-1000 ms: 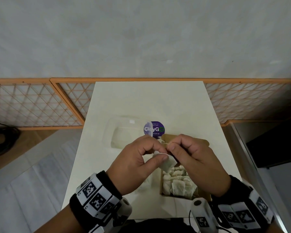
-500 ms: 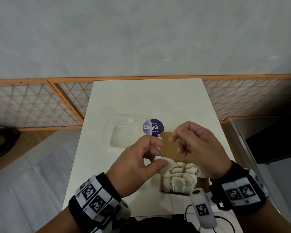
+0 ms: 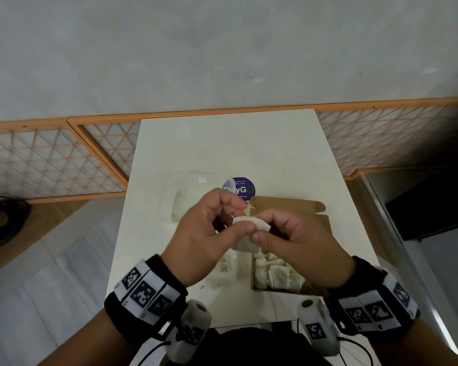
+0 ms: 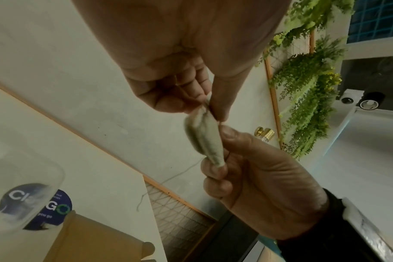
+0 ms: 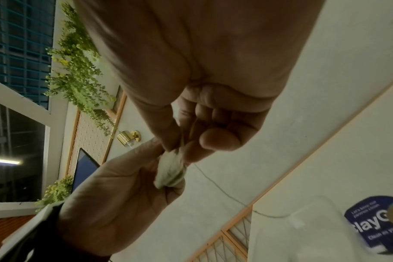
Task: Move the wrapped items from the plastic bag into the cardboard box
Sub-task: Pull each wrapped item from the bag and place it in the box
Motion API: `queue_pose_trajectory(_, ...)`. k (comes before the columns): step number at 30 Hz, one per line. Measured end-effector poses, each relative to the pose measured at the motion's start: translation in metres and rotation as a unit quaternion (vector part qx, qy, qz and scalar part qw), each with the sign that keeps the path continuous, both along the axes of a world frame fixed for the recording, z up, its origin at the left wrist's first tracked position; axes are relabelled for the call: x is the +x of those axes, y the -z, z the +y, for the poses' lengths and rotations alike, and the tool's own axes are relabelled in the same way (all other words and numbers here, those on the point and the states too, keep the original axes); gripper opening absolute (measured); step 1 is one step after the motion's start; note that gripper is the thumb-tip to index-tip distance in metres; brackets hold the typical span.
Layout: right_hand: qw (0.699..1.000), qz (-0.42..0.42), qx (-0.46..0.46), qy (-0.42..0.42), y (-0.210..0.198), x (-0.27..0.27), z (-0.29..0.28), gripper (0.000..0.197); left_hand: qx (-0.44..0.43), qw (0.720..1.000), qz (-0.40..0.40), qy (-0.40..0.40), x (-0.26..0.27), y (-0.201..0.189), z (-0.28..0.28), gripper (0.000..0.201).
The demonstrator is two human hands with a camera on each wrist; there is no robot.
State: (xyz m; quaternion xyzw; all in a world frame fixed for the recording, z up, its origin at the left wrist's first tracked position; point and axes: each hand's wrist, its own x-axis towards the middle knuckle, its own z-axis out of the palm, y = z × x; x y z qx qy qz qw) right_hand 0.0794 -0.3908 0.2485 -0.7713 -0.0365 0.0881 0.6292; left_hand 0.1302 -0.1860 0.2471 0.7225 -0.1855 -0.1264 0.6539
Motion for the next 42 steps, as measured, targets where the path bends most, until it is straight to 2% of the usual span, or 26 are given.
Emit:
queue_pose_trajectory(2, 1.000, 0.000, -0.009, 0.004, 0.002, 0.000, -0.002, 0.004, 0.000, 1.000, -0.005, 0.009, 0.002, 0.004, -0.003, 0.019)
queue_pose_trajectory(7, 0.997, -0.008, -0.066, 0.043, 0.004, -0.008, -0.027, 0.008, 0.007, 1.000, 0.013, 0.010, 0.005, 0.019, -0.012, 0.012)
queue_pose_trajectory(11, 0.988, 0.017, -0.137, 0.067, 0.016, -0.030, -0.065, 0.017, 0.136, 0.990, 0.029, -0.010, 0.011, 0.054, -0.003, 0.008)
queue_pose_trajectory(15, 0.965, 0.071, -0.237, 0.088, 0.066, -0.055, -0.099, 0.016, 0.266, 0.963, 0.032, 0.032, 0.012, 0.095, 0.016, 0.009)
queue_pose_trajectory(18, 0.941, 0.123, -0.300, 0.100, 0.118, -0.071, -0.117, 0.017, 0.307, 0.950, 0.034, 0.054, 0.009, 0.115, 0.026, 0.008)
queue_pose_trajectory(22, 0.915, 0.190, -0.334, 0.124, 0.174, -0.080, -0.124, 0.016, 0.344, 0.935, 0.067, 0.054, 0.005, 0.134, 0.033, 0.008)
queue_pose_trajectory(26, 0.902, 0.214, -0.341, 0.158, 0.201, -0.072, -0.119, 0.009, 0.395, 0.913, 0.066, 0.075, 0.002, 0.148, 0.040, 0.008)
queue_pose_trajectory(29, 0.884, 0.224, -0.382, 0.149, 0.209, -0.064, -0.116, 0.006, 0.435, 0.896, 0.060, 0.071, 0.004, 0.157, 0.046, 0.010)
queue_pose_trajectory(31, 0.876, 0.216, -0.406, 0.143, 0.212, -0.061, -0.113, 0.008, 0.490, 0.870, 0.011, 0.061, 0.007, 0.160, 0.048, 0.007)
queue_pose_trajectory(33, 0.875, 0.199, -0.417, 0.145, 0.215, -0.060, -0.108, 0.010, 0.554, 0.826, -0.072, 0.070, 0.011, 0.162, 0.047, 0.010)
queue_pose_trajectory(37, 0.859, 0.200, -0.435, 0.181, 0.217, -0.061, -0.104, 0.014, 0.651, 0.715, -0.189, 0.170, 0.017, 0.174, 0.025, 0.024)
queue_pose_trajectory(40, 0.852, 0.219, -0.430, 0.202, 0.218, -0.057, -0.107, 0.015, 0.697, 0.645, -0.196, 0.243, 0.021, 0.188, 0.008, 0.029)
queue_pose_trajectory(42, 0.848, 0.234, -0.428, 0.207, 0.218, -0.052, -0.108, 0.013, 0.722, 0.614, -0.180, 0.263, 0.023, 0.197, 0.001, 0.027)
